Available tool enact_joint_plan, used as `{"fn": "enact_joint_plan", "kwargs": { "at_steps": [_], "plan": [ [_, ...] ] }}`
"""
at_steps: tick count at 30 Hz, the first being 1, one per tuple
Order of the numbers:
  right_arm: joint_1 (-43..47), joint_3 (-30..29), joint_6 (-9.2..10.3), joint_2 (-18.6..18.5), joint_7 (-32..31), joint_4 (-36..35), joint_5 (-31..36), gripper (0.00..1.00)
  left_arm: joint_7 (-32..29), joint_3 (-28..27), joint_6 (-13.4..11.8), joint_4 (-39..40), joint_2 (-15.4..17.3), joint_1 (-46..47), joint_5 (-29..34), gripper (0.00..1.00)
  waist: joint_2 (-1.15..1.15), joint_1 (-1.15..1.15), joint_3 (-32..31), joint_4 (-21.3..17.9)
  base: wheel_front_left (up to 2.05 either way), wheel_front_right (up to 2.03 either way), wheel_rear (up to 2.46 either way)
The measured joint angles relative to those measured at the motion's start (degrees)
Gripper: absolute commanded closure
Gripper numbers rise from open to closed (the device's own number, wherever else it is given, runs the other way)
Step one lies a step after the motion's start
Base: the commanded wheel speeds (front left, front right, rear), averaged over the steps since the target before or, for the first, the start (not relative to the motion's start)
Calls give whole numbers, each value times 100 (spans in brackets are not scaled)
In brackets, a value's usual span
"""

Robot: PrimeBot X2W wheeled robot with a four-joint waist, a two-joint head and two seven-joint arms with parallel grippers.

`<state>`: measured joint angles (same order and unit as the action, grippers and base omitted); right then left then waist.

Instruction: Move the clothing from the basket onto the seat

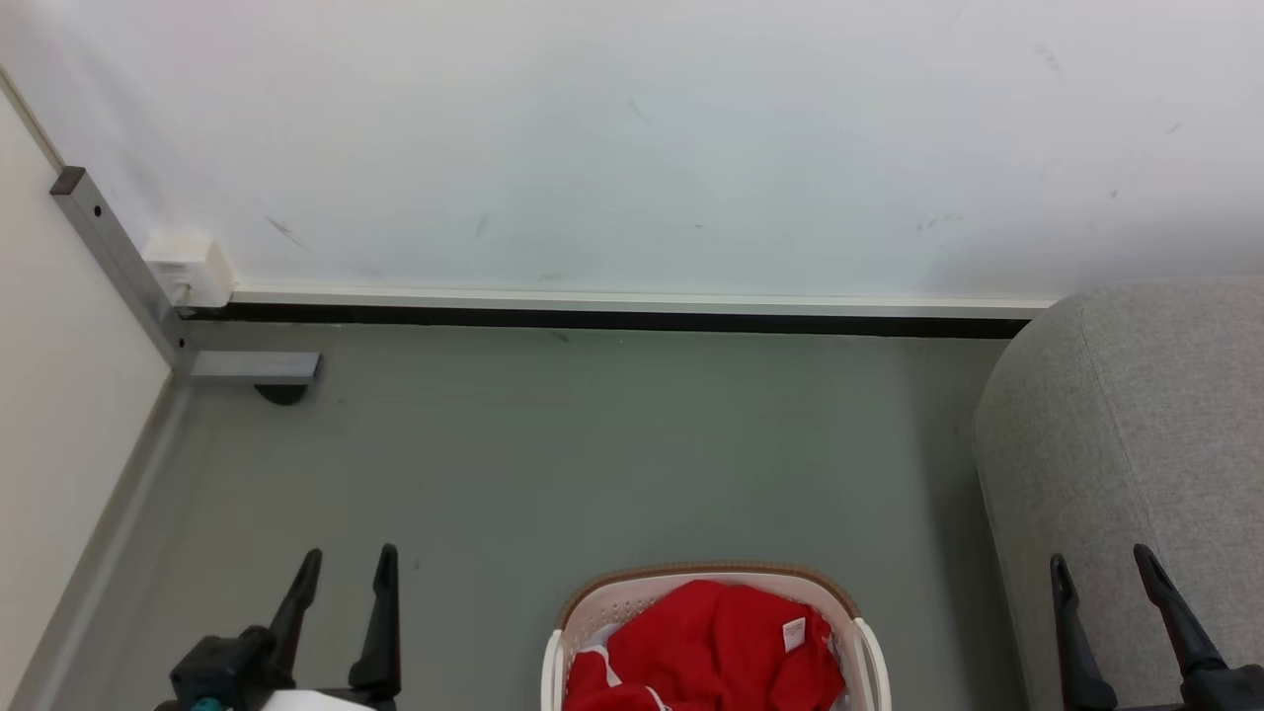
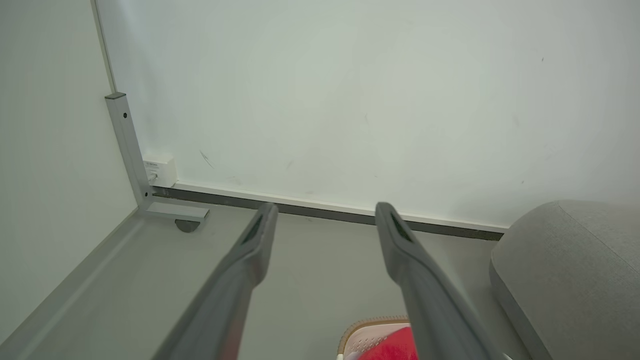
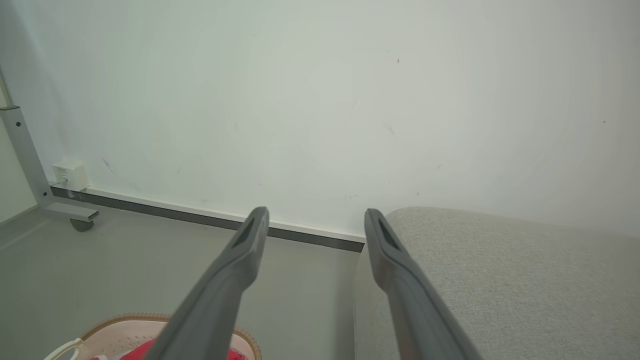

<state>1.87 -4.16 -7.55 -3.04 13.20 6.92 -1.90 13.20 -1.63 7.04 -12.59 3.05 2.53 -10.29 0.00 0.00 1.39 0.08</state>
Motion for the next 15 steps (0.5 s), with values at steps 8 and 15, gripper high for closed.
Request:
{"fn": "enact_joint_plan", "kwargs": {
  "at_steps": [8, 15],
  "plan": [
    [49, 19, 0, 4, 97, -5, 342, 0, 97, -11, 9, -46, -2, -7, 348, 0, 0, 0, 1, -64, 0, 0, 0],
    [65, 22, 0, 8, 154, -26, 647, 0, 159, -2, 20, -57, -3, -7, 648, 0, 0, 0, 12, -99, 0, 0, 0]
  ]
}}
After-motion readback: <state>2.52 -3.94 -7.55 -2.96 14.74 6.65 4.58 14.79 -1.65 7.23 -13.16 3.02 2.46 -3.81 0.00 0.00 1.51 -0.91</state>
